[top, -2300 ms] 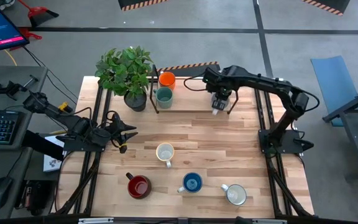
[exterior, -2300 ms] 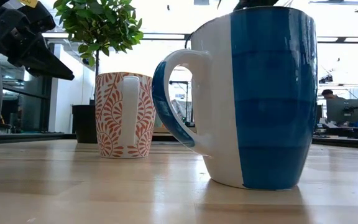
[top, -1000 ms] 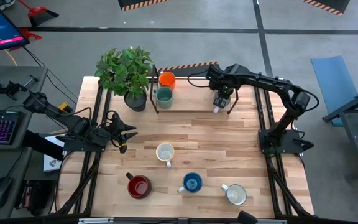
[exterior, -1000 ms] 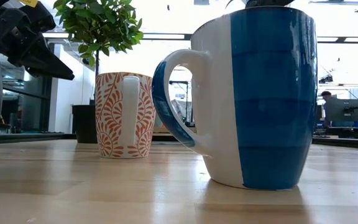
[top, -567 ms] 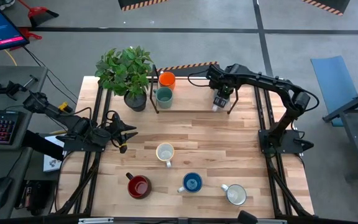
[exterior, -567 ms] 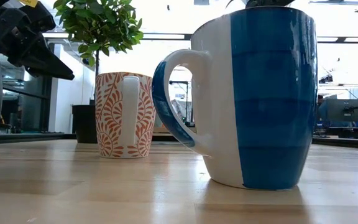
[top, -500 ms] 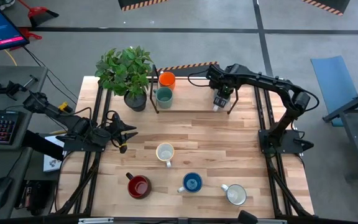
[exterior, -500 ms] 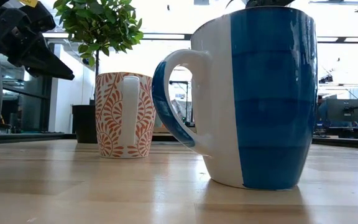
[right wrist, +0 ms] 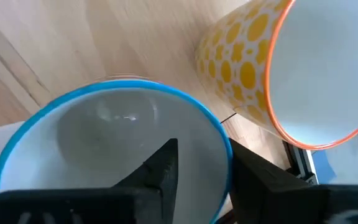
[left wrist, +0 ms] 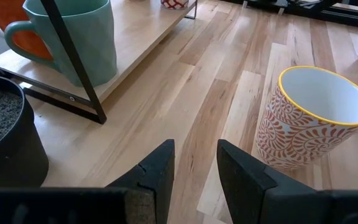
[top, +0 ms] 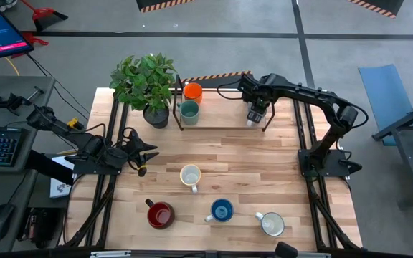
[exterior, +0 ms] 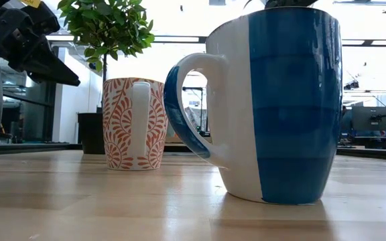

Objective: Place coffee mugs
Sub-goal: Put the patterned red mug on the shelf, then put the patterned orange mug on the shelf

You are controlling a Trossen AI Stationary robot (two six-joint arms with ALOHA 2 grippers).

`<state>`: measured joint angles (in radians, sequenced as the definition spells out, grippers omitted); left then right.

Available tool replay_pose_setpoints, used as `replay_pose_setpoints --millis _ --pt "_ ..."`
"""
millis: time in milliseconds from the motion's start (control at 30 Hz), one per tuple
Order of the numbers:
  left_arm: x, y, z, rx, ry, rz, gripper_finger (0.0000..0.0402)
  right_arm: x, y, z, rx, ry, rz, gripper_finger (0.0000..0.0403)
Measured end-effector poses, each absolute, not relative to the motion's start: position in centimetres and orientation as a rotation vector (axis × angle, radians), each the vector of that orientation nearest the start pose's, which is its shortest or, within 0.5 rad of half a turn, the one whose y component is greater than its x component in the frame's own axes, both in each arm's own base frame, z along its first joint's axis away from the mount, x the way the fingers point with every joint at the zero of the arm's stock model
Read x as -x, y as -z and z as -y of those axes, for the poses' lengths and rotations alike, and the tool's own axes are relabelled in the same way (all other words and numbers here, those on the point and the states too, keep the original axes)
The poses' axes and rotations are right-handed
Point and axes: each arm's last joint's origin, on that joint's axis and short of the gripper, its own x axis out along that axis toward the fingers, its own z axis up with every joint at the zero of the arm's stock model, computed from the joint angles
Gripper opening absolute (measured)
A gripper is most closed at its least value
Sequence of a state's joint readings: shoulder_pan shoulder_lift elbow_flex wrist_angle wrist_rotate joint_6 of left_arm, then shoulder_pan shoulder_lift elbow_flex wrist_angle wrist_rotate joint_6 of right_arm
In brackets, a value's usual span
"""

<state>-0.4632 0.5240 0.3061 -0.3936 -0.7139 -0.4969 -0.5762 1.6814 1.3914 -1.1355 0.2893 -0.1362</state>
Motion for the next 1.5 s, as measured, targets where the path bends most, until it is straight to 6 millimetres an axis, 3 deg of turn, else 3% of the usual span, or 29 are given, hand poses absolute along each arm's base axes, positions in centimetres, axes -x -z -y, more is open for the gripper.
replay_pose_setpoints --millis 600,900,1033,1267,1400,1500 --pt "-11.3 -19.0 3.5 0.143 -0.359 -0.433 0.011 -25.7 -26.4 17.9 -0.042 0.677 -1.517 0.011" --pt "-11.3 -19.0 3.5 0.144 -0.359 -0.432 0.011 -26.0 -30.1 18.1 -0.074 0.71 -1.451 0.011" --pt "-11.3 -19.0 3.5 0.143 -0.359 -0.432 0.011 -25.6 -32.4 17.6 -0.17 0.688 -1.437 0.011" --pt "-11.3 -19.0 3.5 0.143 -0.359 -0.432 0.011 -24.7 -35.1 15.7 -0.553 0.478 -1.408 0.011" --pt "-11.3 -19.0 3.5 0.143 -0.359 -0.433 0.011 -25.3 -35.4 13.7 -0.666 0.179 -1.345 0.011" --pt "-11.3 -19.0 3.5 0.143 -0.359 -0.432 0.011 -26.3 -34.6 10.9 -0.659 -0.051 -1.355 0.011"
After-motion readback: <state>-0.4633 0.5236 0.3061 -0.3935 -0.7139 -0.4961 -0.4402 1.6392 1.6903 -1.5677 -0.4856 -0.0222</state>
